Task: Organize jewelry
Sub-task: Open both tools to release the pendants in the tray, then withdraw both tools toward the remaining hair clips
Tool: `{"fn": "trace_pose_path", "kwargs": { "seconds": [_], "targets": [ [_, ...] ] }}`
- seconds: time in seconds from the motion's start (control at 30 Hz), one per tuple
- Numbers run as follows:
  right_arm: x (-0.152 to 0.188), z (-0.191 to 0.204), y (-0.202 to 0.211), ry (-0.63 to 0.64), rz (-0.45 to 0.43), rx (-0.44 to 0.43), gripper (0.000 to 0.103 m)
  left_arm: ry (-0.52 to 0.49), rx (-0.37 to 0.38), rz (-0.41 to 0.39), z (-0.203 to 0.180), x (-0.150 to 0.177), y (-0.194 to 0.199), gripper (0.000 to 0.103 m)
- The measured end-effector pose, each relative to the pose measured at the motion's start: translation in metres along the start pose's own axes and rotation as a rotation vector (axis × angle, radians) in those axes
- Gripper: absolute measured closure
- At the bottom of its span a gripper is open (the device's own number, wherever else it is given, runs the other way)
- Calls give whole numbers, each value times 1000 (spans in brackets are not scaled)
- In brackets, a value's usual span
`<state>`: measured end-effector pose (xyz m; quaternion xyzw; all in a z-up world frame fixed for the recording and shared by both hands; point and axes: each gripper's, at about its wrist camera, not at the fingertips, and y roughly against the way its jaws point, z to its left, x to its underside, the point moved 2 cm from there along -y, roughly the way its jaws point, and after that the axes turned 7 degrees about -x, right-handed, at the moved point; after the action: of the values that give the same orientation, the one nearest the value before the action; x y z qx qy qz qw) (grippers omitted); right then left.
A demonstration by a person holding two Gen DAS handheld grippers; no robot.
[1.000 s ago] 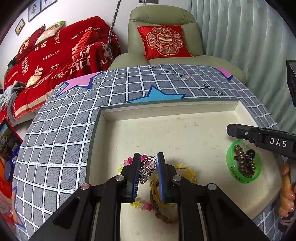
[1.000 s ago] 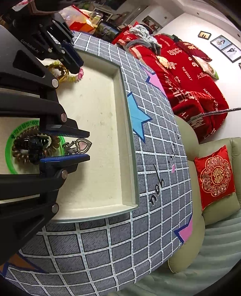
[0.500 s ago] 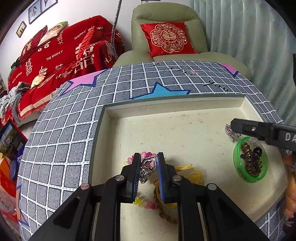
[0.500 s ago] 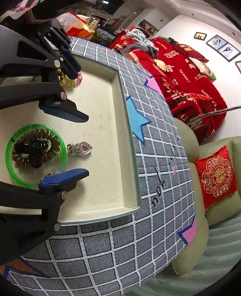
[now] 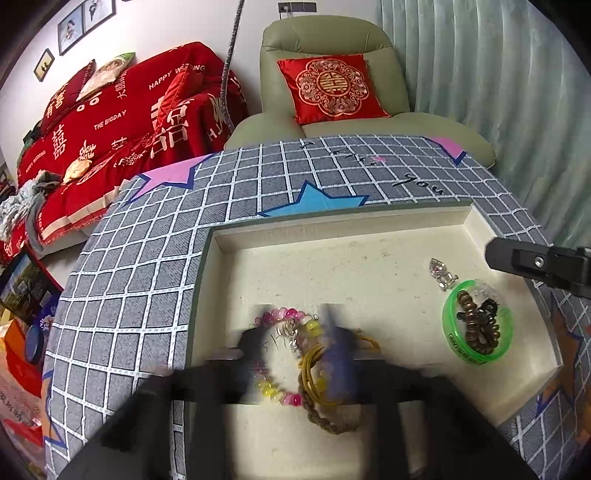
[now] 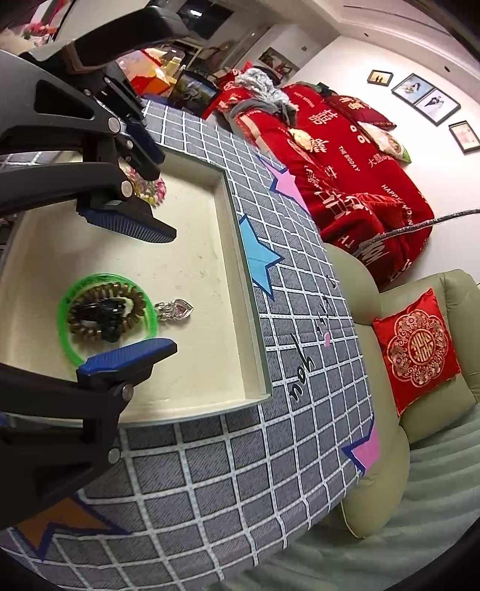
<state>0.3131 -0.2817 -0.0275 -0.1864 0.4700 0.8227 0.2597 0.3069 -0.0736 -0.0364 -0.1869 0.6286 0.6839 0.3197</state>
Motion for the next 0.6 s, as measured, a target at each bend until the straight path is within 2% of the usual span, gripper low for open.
{"fn": "trace_pose_path", "kwargs": {
  "seconds": [0.03,0.07,0.1,0.2,0.47,0.6],
  "targets": [
    [2,1,5,0,-3,-2,45,15,-10,-22,2,0,5,0],
    [3,1,9,0,-7,-6,43,27,-18,-61,4,1,13,0],
    [5,2,13,0,-10,-10,36,21,-18,-76,5,1,19,0],
    [11,4,27,-2,-25,-19,22,6,-18,-78,5,4,32,0],
    [43,14,58,28,-10,-32,21,0,-9,-102,19,28,67,0],
    [69,17,67,51,23,-38,22,-23,2,-88,27,57,81,0]
  ]
}}
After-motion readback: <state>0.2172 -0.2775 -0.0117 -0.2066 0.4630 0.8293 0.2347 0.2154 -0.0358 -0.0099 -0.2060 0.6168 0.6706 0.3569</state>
